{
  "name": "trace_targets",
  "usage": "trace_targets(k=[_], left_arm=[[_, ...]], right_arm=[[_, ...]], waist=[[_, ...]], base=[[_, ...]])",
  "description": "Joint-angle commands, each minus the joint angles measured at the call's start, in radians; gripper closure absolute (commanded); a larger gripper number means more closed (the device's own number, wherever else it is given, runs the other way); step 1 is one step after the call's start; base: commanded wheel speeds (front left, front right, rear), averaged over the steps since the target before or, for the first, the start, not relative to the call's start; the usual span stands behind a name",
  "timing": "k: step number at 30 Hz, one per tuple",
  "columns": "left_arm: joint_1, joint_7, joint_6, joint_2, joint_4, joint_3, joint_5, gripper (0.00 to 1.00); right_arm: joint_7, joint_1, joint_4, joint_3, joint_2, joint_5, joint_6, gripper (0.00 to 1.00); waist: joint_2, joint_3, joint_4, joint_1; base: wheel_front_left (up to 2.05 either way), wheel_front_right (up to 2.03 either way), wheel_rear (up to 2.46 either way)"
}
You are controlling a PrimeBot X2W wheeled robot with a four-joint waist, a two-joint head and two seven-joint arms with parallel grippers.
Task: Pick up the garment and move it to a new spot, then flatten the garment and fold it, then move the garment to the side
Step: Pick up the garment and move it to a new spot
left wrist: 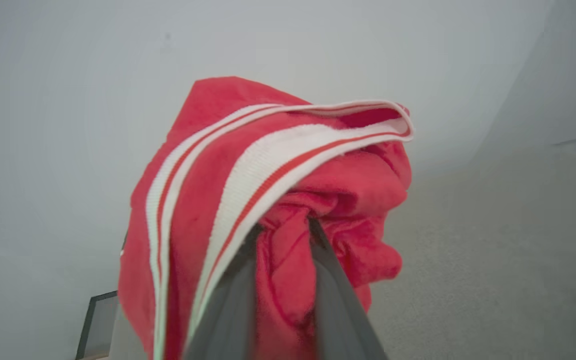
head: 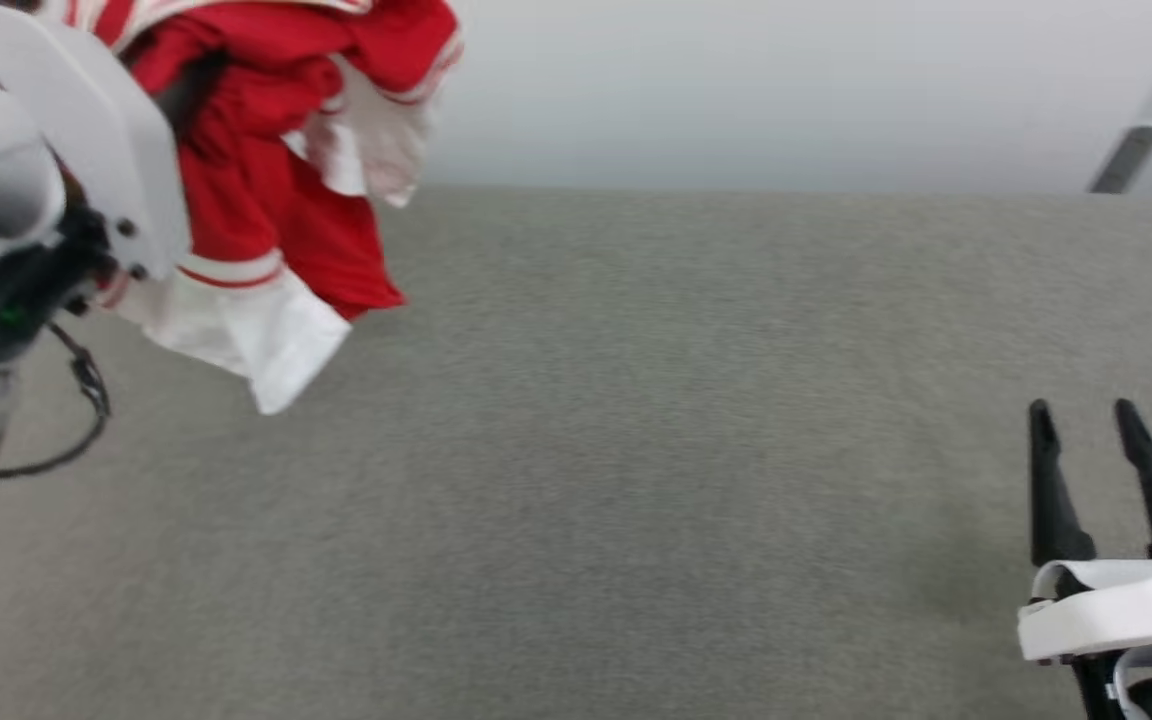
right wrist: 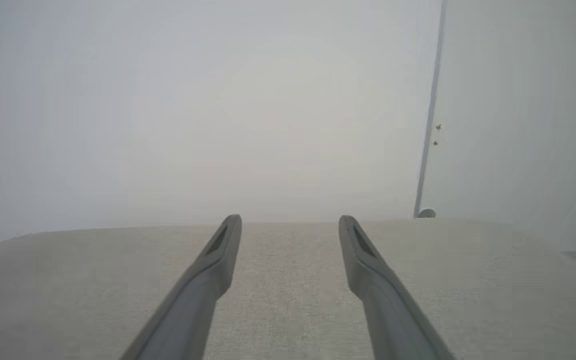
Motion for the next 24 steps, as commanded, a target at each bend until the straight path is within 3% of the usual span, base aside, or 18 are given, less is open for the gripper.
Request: trace_targets(k=[1, 12, 17, 24], left_arm=[[0.019, 0.012, 0.017, -0.013, -0.031, -0.006, -0.004, 1.00], [0.106, 0.116, 0.087, -0.077, -0.170, -0.127, 0.015, 1.00], [0.160, 0.111, 0.086, -0.119, -0.098, -0.191, 0.023, 1.00], [0.202, 0.080, 0.050, -0.152, 0.057, -0.247, 0.038, 1.00]], right_arm=[[-0.007, 0.001, 0.001, -0.017, -0.001, -0.012, 0.000, 0.00], [-0.035, -0.011, -0.009, -0.086, 0.036, -0.008, 0.000, 0.00], [-0.057, -0.028, 0.016, -0.077, 0.044, 0.006, 0.000, 0.00], [-0.077, -0.057, 0.054, -0.041, 0.046, 0.039, 0.000, 0.00]], waist=[[0.0000, 0.017, -0.102, 0.0000], [0.0000, 0.113, -0.280, 0.0000], [0.0000, 0.162, -0.330, 0.0000], [0.0000, 0.202, -0.376, 0.0000]], base=[[0.00, 0.00, 0.00], [0.00, 0.00, 0.00], [0.00, 0.00, 0.00], [0.00, 0.00, 0.00]])
